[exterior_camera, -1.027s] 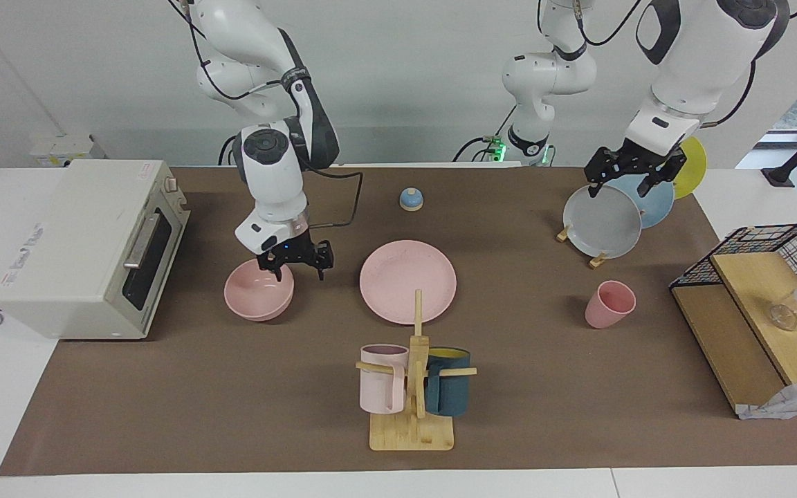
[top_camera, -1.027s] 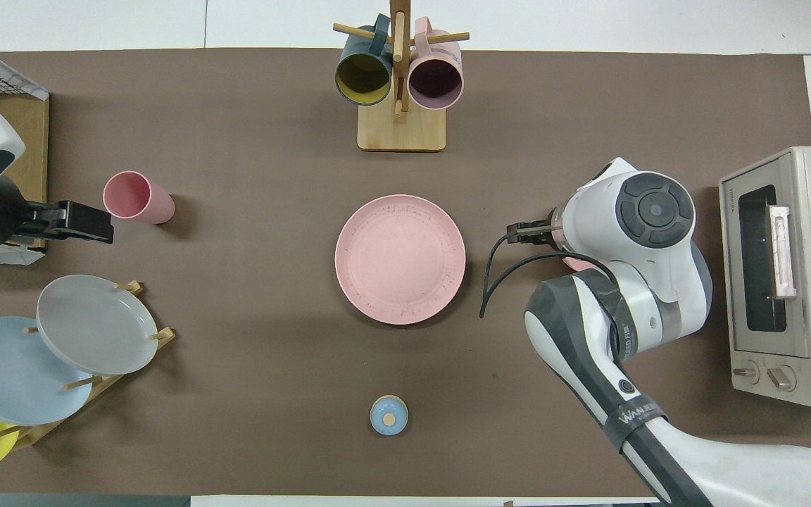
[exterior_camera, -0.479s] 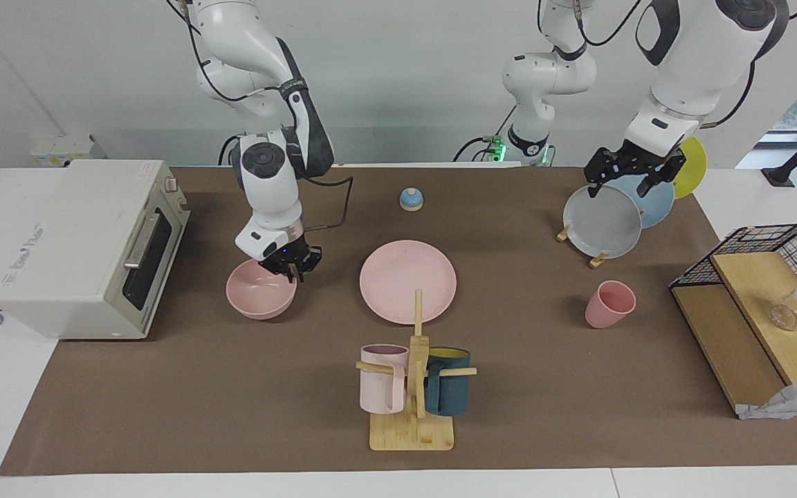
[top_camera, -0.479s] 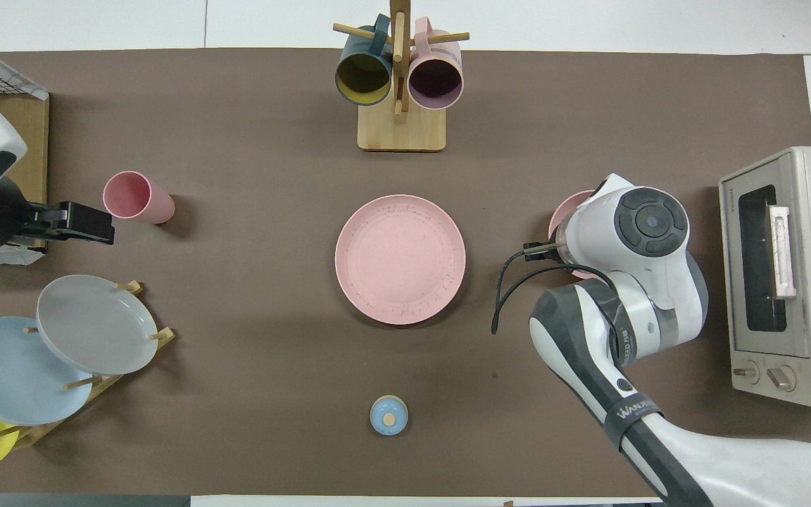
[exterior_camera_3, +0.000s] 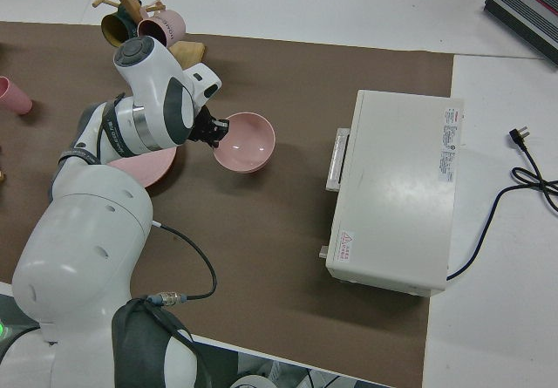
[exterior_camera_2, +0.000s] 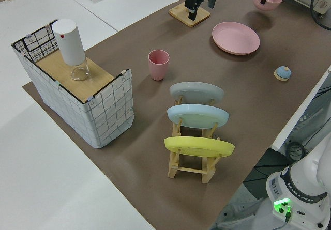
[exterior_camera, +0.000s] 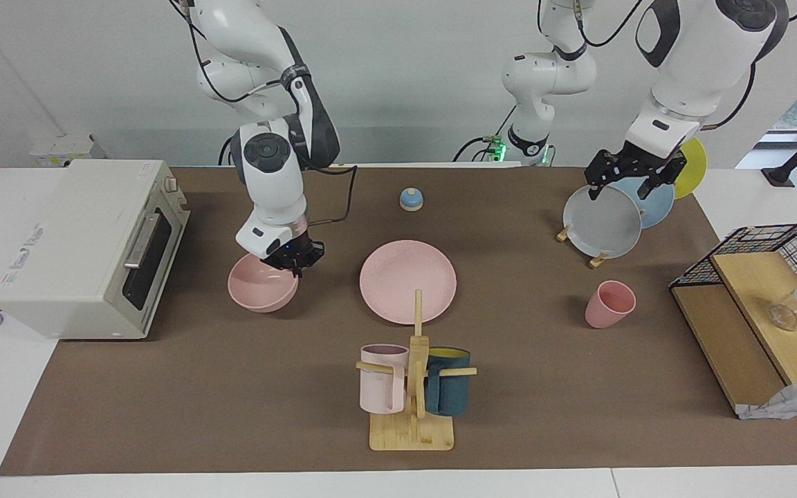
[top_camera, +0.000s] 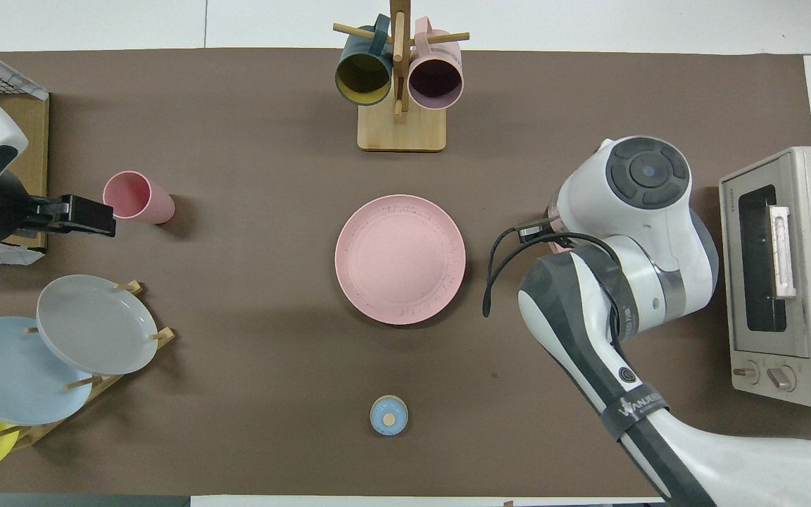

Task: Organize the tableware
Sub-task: 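Carry the pink bowl over the pink plate while the left gripper grasps the cup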

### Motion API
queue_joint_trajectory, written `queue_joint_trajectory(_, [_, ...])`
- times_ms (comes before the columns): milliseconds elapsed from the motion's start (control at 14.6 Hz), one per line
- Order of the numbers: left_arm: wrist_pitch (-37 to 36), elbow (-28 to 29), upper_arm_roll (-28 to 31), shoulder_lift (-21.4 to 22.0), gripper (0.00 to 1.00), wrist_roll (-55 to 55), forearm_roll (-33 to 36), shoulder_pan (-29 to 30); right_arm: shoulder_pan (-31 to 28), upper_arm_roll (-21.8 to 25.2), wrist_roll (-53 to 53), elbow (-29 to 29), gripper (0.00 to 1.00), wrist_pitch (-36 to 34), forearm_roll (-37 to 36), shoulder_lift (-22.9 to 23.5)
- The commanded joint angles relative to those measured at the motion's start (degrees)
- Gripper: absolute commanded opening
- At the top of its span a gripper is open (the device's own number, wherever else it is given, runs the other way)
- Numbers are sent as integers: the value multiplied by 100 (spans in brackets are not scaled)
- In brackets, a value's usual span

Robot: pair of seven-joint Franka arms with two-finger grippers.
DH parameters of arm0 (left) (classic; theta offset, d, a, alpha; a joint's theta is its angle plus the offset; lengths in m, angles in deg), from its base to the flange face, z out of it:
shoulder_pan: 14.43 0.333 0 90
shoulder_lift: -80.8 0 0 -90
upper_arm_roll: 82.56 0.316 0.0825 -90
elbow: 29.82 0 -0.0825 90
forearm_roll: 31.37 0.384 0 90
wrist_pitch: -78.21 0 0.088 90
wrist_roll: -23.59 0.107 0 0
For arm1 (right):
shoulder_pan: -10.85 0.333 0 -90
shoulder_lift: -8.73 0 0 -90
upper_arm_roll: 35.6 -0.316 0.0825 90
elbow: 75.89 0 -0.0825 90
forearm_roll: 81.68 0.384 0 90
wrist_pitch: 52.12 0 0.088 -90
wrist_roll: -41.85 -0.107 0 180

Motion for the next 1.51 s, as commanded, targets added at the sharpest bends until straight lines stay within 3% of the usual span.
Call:
queue_joint_trajectory(0, [464,-135,-28,-599,100,-74,56,79,455,-23,-711,-1494,0,-772,72,712])
queue_joint_trajectory(205, [736,-723,-28,-1670,100,-65,109,88,1280,-67,-2301,-2811,0,-1186,46,1782])
queue_joint_trajectory(342, [1148,-769,-28,-1998,100,-56,135,202,1503,-119,-3199,-3360,0,-1126,107,2294])
queue_joint_trajectory(548, [1501,-769,-28,-2297,100,-56,179,238,1608,-208,-3396,-3178,0,-757,256,2287])
queue_joint_trajectory(753, [1695,-707,-19,-2403,100,-65,179,273,1661,-216,-3484,-2554,0,-125,459,2130])
queue_joint_trajectory(1164, [2003,-225,-19,-2395,100,-82,179,264,1679,-392,-3765,-2430,0,-97,512,2085])
queue_joint_trajectory(1233, [2081,-145,-19,-2368,100,-82,171,264,1679,-392,-3843,-2438,7,-123,555,2077])
queue_joint_trajectory(1301, [2204,-40,-19,-2351,98,-82,179,264,1670,-392,-3844,-2447,24,-150,564,2076])
queue_joint_trajectory(1370, [2318,48,-19,-2333,83,-82,171,264,1644,-392,-3836,-2473,42,-176,547,2076])
queue_joint_trajectory(1438, [2354,66,-19,-2333,56,-65,179,273,1600,-392,-3775,-2517,73,-202,477,2076])
